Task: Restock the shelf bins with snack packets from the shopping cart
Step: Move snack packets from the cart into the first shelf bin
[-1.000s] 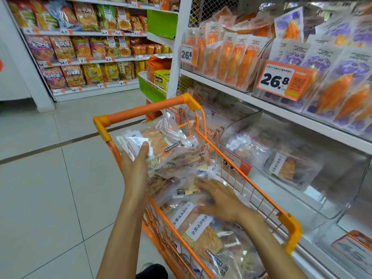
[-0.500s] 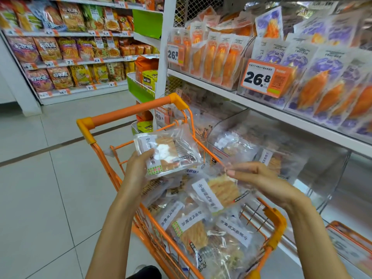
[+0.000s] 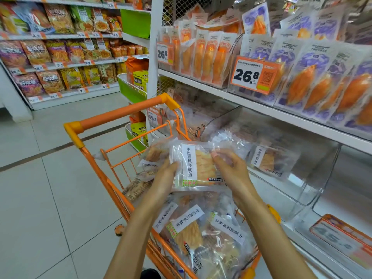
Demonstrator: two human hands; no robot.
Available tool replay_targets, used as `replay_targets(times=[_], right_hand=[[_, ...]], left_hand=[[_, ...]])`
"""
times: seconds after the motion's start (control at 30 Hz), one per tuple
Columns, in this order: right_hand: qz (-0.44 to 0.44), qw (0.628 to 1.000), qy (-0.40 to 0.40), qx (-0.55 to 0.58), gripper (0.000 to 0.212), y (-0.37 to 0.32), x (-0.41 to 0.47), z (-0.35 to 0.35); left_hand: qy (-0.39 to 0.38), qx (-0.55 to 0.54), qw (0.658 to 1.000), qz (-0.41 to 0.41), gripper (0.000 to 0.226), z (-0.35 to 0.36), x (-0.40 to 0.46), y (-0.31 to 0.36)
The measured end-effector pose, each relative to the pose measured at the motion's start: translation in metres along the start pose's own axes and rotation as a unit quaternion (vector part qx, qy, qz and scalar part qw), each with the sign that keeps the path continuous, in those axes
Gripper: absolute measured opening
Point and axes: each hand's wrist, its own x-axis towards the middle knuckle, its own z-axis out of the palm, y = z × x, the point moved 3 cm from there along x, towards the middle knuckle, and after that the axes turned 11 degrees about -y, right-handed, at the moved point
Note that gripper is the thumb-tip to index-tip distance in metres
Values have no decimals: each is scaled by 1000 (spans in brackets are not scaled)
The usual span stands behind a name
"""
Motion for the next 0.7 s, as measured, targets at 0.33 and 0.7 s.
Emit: replay_targets(times=[0.33,0.7], right_hand=[[92,995,-40,29,50,-3,-7,-15],[85,996,26,11,24,-9,-16,-135]], left_hand=[[-72,11,996,51,28,27,13,-3],[-296,202,932,51,51,128,69,22]])
